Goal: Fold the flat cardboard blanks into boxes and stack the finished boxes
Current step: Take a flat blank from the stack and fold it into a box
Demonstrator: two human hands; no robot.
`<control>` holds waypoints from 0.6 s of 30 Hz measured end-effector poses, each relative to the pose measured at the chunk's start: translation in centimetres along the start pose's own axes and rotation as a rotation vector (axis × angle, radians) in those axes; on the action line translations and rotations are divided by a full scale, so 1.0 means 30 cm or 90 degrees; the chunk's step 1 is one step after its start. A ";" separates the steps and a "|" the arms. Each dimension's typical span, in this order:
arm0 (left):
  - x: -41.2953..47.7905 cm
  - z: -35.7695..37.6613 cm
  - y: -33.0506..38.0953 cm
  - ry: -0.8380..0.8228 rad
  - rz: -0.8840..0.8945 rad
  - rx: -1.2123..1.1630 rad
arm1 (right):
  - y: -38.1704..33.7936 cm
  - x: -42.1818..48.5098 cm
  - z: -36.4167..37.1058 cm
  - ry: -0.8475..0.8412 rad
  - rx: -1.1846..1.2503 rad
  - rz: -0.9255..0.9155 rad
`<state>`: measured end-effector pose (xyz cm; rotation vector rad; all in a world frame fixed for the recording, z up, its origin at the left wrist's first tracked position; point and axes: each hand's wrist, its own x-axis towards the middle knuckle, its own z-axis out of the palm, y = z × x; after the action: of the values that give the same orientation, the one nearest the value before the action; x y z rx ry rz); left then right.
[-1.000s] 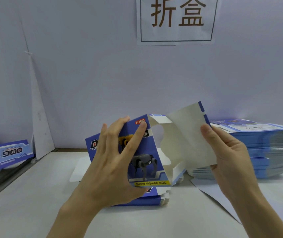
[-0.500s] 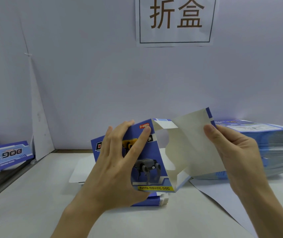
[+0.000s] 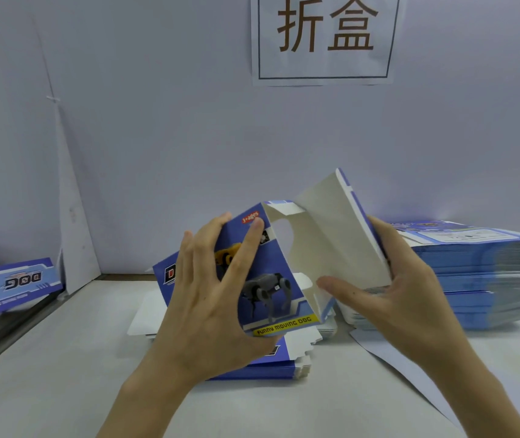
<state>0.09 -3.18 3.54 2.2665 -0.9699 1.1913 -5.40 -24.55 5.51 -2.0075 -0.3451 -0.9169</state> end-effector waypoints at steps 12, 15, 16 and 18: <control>-0.001 -0.001 -0.014 0.018 -0.019 -0.002 | -0.014 -0.007 0.019 -0.055 0.200 0.001; -0.004 0.004 -0.016 0.016 -0.013 -0.007 | -0.009 -0.001 0.023 -0.004 0.400 0.113; -0.006 0.006 -0.016 0.019 -0.012 -0.009 | -0.007 0.000 0.026 -0.014 0.424 0.133; -0.007 0.007 -0.022 0.026 -0.015 -0.023 | -0.009 -0.003 0.030 -0.072 0.437 0.134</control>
<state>0.59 -2.78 3.24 2.2114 -0.9388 1.1957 -5.19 -23.67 5.29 -1.4239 -0.4311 -0.4621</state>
